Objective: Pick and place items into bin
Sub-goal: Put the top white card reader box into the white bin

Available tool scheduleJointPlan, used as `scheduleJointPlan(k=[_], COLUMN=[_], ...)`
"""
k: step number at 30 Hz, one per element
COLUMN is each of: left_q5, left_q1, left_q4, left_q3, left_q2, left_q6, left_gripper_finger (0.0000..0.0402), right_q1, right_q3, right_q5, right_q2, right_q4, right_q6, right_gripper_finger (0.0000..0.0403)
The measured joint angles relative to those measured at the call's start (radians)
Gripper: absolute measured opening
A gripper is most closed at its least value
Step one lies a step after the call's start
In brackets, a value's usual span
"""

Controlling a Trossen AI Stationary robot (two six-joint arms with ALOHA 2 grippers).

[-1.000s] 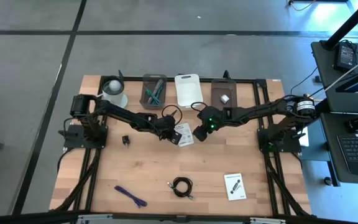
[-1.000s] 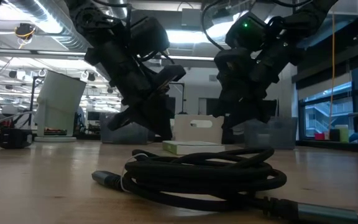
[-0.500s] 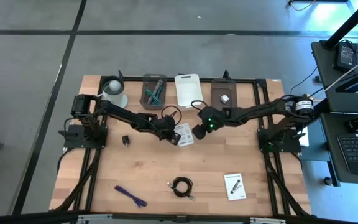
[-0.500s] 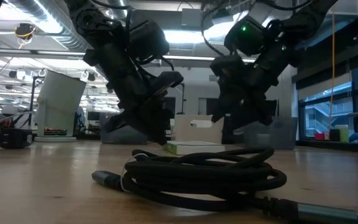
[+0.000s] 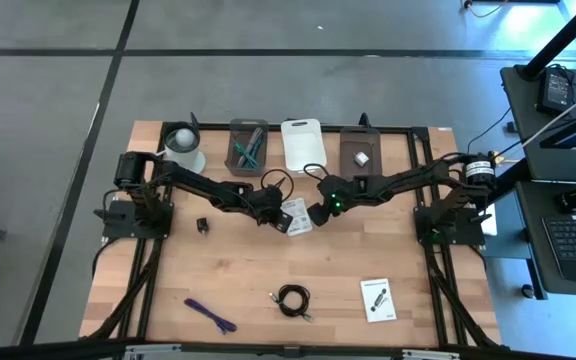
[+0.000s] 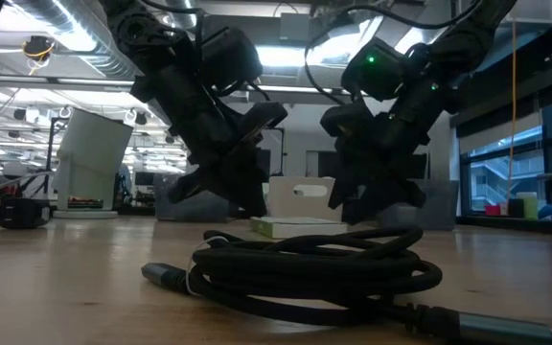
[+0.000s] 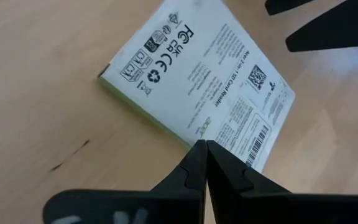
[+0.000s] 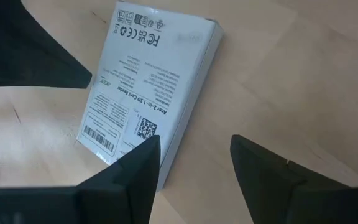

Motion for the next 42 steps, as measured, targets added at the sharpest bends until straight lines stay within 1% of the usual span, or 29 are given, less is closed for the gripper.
scheduleJointPlan(k=[9,21,30,34,42], left_q5=[-0.019,0.002,0.006,0.006,0.007], left_q1=[0.008,0.015,0.015,0.015,0.015], left_q4=[0.002,0.003,-0.004,-0.004,0.020], left_q3=[0.000,0.002,0.001,0.001,-0.002], left_q2=[0.017,0.027,0.029,0.029,0.032], left_q6=[0.014,0.008,0.010,0.011,0.011], left_gripper_finger=[0.0003,0.0003,0.0003,0.0003,0.0003], right_q1=[0.000,0.000,0.002,0.005,0.024], right_q3=[0.000,0.000,0.000,0.000,0.000], right_q5=[0.000,-0.010,-0.083,-0.091,-0.105], right_q2=[0.000,0.000,-0.002,-0.002,0.006], right_q4=[0.000,0.013,0.122,0.137,0.220], right_q6=[-0.009,-0.007,-0.004,-0.004,-0.006], right_gripper_finger=[0.0200,0.0200,0.0200,0.0200,0.0196])
